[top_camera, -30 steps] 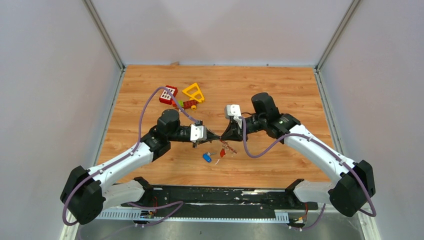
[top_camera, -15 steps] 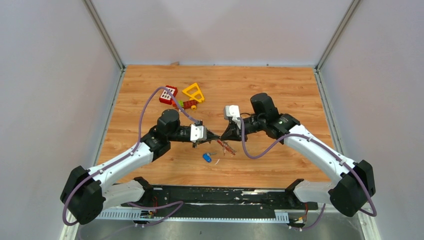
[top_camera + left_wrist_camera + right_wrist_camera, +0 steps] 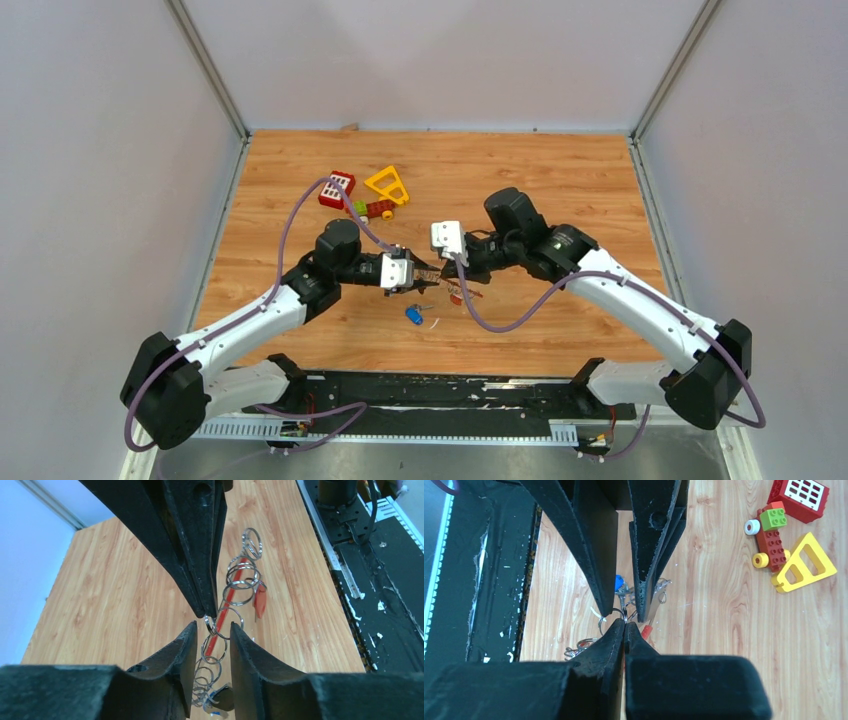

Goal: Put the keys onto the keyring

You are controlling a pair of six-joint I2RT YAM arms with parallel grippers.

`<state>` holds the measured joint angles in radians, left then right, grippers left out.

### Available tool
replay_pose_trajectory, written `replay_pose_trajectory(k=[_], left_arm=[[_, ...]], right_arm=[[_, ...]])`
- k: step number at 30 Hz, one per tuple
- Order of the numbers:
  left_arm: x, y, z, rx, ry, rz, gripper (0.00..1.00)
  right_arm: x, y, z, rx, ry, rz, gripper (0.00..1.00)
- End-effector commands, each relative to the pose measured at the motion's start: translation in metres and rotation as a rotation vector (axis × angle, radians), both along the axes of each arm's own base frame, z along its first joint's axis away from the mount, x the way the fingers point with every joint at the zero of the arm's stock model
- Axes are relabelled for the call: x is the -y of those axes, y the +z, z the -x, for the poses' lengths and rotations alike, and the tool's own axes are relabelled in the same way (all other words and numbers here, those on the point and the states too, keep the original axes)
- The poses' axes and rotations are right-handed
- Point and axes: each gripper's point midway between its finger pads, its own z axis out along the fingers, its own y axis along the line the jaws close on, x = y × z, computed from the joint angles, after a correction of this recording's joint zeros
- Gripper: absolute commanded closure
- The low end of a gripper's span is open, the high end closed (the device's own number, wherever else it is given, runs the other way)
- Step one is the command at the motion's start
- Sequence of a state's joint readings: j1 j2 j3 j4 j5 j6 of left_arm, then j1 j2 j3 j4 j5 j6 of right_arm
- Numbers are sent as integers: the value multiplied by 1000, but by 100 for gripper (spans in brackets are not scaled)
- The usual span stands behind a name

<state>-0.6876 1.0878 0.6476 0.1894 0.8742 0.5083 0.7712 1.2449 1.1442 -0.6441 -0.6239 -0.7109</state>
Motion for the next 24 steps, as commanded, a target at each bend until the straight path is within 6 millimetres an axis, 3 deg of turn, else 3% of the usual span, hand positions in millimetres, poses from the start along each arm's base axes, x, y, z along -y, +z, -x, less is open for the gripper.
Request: replay_pose_trajectory(k=[1,7,17,24], left_arm=[[2,17,-1,67,-14,21,58],[2,20,-4,81,0,25,52],[2,22,-1,74,-7,36,70],[0,22,-2,85,-8,40,70]], right_arm=[[-5,20,-10,92,-10,2,100],[-7,15,-9,112,-15,40,100],[-5,10,-12,199,-39,116,100],[-1,13,-11,256,-38,133,100]])
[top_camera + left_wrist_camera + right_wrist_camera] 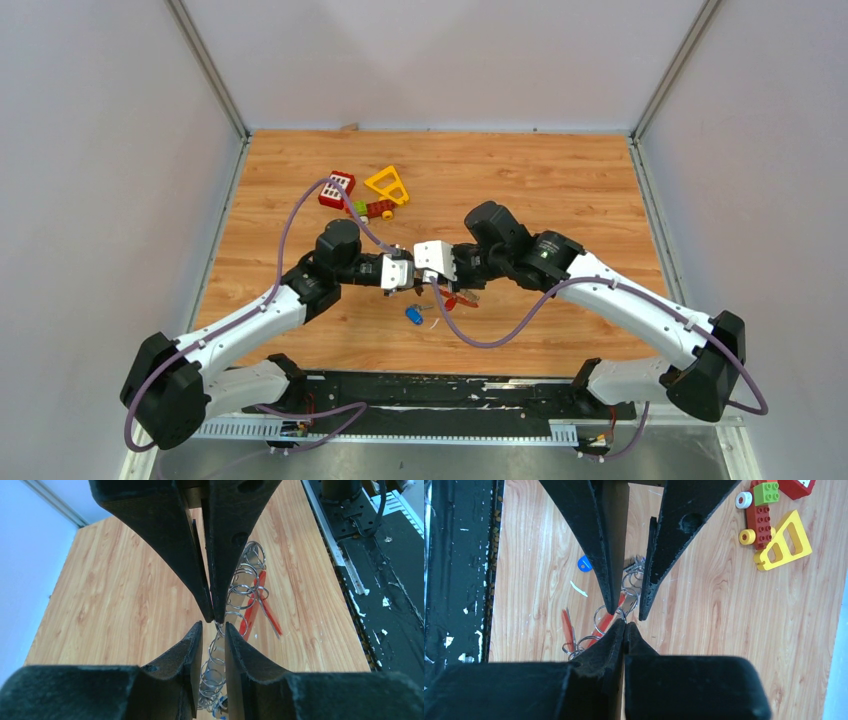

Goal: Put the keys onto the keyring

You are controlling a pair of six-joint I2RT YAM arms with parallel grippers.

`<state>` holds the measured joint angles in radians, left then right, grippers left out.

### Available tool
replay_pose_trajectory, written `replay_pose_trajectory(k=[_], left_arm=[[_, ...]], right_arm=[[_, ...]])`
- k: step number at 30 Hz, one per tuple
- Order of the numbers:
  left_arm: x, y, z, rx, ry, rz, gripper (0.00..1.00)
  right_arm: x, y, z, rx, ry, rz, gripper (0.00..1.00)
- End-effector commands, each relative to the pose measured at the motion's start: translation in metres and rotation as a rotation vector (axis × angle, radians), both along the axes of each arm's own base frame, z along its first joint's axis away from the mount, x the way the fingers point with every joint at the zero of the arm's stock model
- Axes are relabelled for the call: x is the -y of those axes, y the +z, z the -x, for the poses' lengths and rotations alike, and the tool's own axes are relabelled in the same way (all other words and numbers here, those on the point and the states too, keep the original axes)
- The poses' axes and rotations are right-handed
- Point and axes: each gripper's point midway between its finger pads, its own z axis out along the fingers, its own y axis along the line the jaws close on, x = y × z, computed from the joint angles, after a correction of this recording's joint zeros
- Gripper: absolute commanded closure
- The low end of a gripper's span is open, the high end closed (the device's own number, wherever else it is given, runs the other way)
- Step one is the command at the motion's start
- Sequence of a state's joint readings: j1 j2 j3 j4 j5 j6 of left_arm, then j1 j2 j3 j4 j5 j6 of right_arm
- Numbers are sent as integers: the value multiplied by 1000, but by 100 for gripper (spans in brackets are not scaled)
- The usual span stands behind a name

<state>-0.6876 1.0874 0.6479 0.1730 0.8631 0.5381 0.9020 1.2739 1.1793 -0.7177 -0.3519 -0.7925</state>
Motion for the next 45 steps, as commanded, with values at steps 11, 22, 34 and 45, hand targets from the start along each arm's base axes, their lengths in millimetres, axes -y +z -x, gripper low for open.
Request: replay_pose_trajectory(k=[11,22,34,45], left_arm=[[7,20,-2,36,-27,76,78],[4,11,-1,74,-36,51,82],[2,2,3,94,-67,25,80],[6,2,-4,102,-48,32,81]], right_arm=[[-6,34,-2,83,8,-93,100],[-7,37,-4,71,-11,-104,100],[-3,38,-6,67,-25,-116,100],[-4,39,-2,54,-11,-127,100]])
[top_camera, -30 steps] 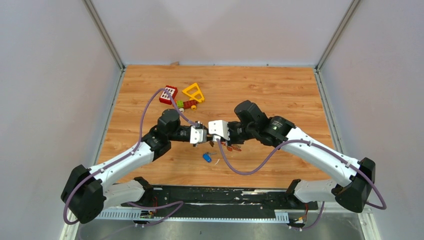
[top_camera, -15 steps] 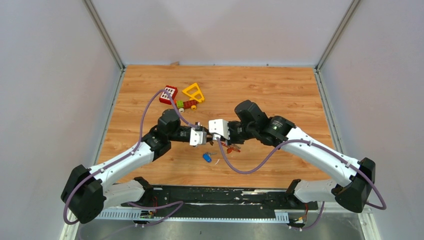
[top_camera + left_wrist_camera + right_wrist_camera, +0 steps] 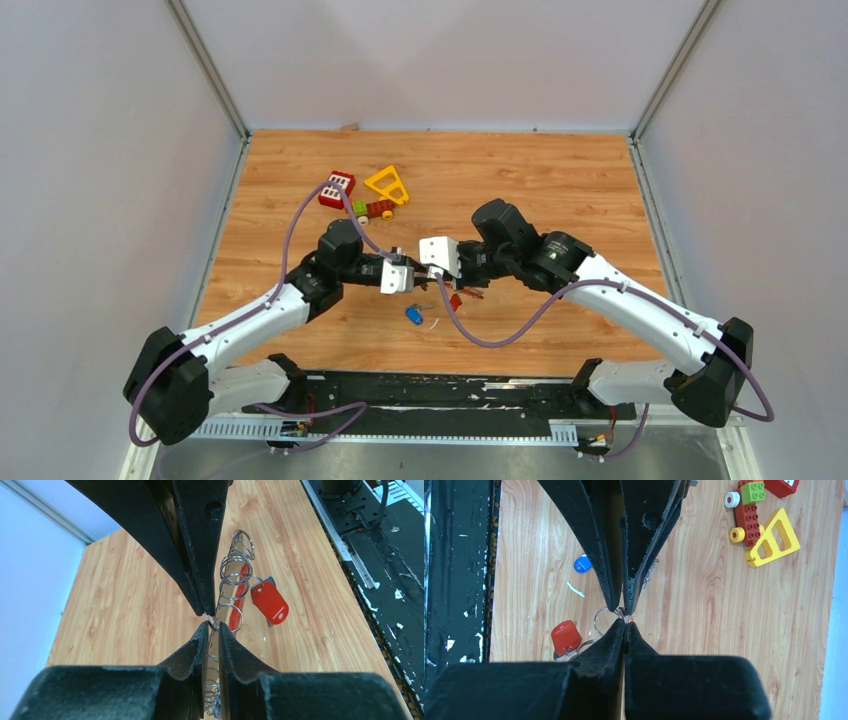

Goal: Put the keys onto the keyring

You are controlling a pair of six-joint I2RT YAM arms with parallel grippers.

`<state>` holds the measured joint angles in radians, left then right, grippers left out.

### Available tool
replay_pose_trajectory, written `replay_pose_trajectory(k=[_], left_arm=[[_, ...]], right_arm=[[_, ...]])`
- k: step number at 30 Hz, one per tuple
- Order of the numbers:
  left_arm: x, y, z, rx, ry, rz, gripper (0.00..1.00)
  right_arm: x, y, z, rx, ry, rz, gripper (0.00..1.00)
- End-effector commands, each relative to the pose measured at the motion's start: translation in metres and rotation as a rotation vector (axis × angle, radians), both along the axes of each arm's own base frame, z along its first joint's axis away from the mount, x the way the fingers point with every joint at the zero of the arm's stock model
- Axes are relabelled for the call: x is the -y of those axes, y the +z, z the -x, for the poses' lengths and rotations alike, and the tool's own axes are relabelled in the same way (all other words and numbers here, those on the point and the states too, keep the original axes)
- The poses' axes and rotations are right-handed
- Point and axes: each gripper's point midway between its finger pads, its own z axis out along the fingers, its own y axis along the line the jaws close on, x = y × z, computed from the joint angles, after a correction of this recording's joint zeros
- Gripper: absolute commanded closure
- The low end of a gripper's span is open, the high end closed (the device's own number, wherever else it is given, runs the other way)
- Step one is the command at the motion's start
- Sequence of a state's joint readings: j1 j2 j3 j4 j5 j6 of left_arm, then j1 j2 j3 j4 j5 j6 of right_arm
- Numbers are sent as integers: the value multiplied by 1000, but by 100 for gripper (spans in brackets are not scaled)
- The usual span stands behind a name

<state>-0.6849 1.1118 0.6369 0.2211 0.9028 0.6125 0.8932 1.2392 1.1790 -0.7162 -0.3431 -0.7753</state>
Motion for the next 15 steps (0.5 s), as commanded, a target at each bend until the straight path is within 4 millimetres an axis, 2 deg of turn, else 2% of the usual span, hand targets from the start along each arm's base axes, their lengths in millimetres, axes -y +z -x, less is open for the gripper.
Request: replay_pose_trajectory(k=[1,15], left_arm=[[2,3,-4,25,0,16,81],[7,10,-6,-1,3,53,85]], right_arm=[[-9,27,-1,39,15,-97,100],[-15,22,1,9,32,-100,100]])
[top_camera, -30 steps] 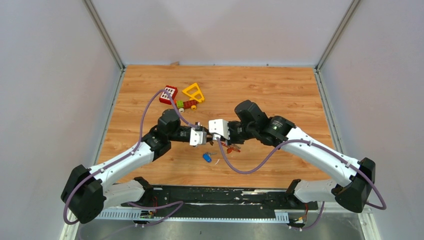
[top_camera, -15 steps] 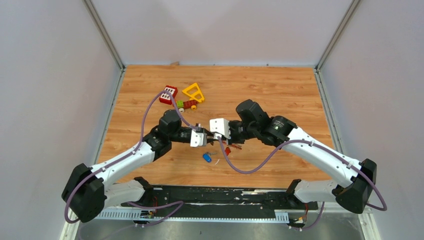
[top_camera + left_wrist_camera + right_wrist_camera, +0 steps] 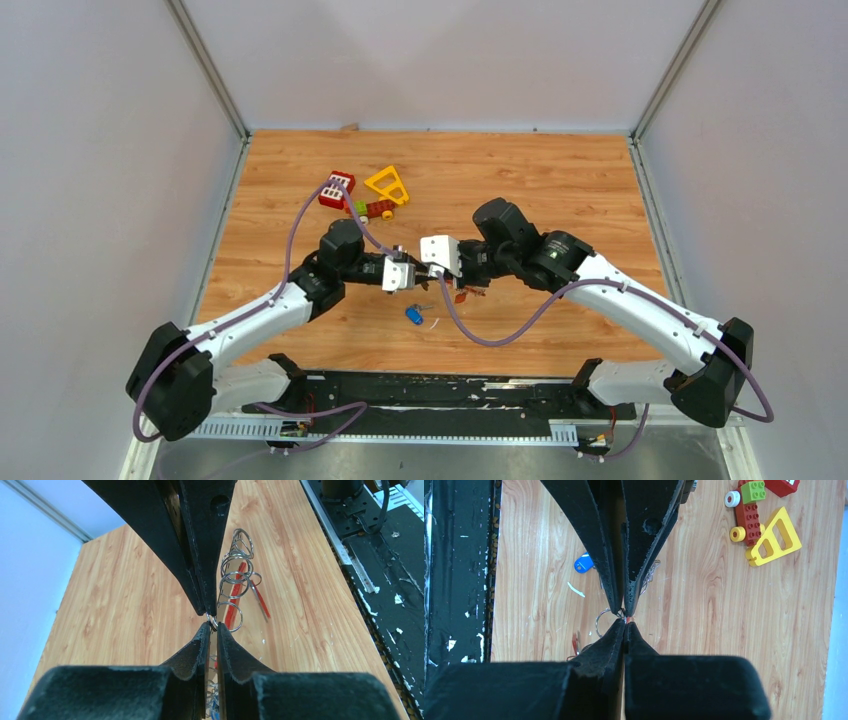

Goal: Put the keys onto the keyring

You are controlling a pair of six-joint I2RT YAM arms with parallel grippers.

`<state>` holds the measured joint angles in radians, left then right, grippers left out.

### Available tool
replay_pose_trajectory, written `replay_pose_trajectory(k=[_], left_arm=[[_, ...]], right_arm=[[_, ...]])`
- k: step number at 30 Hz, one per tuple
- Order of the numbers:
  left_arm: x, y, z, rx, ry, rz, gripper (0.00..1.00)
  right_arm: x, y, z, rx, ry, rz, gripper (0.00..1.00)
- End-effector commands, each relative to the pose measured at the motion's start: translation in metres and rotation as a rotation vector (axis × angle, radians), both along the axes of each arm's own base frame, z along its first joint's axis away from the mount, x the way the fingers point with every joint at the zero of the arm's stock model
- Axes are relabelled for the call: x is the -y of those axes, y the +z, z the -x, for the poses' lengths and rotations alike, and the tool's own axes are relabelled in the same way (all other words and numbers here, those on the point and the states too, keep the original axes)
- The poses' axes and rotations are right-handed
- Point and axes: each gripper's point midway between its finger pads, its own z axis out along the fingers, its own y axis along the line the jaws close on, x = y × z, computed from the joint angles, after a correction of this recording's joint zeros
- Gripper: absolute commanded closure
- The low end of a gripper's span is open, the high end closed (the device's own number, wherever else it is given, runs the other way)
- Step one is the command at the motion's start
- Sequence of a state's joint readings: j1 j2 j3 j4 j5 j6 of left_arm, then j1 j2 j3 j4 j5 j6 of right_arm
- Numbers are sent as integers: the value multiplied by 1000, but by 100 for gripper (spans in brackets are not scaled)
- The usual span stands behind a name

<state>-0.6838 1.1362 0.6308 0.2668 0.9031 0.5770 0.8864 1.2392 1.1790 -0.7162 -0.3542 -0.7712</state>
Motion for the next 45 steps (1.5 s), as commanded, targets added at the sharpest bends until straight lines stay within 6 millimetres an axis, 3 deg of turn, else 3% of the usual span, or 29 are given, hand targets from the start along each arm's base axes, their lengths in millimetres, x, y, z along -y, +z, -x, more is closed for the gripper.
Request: replay_pose_trajectory(k=[1,15,20,23,28,32,39,45], left_arm=[[4,12,-4,20,-1,45,85],[7,14,-4,-22,0,69,86],[6,8,-4,-21,3,53,99],[5,6,-3,-21,6,46,100],[-1,11,3,17,5,80,100],[-2,17,13,37,-30,129,100],[-2,32,23,38,-54,259,100],[-1,34,20,-6,-30,305,100]], right_arm=[[-15,21,1,16,33,-94,100],[-17,15,0,-4,24,-87,100],[-17,18,0,-1,21,-93,100],[-15,19,-1,-3,7,-96,100],[-5,22,-2,-34,-20,-139,81],[3,22,6,-77,2,-205,73],[7,17,28,-127,106,-288,78],[4,11,33,-155,123,-313,79]])
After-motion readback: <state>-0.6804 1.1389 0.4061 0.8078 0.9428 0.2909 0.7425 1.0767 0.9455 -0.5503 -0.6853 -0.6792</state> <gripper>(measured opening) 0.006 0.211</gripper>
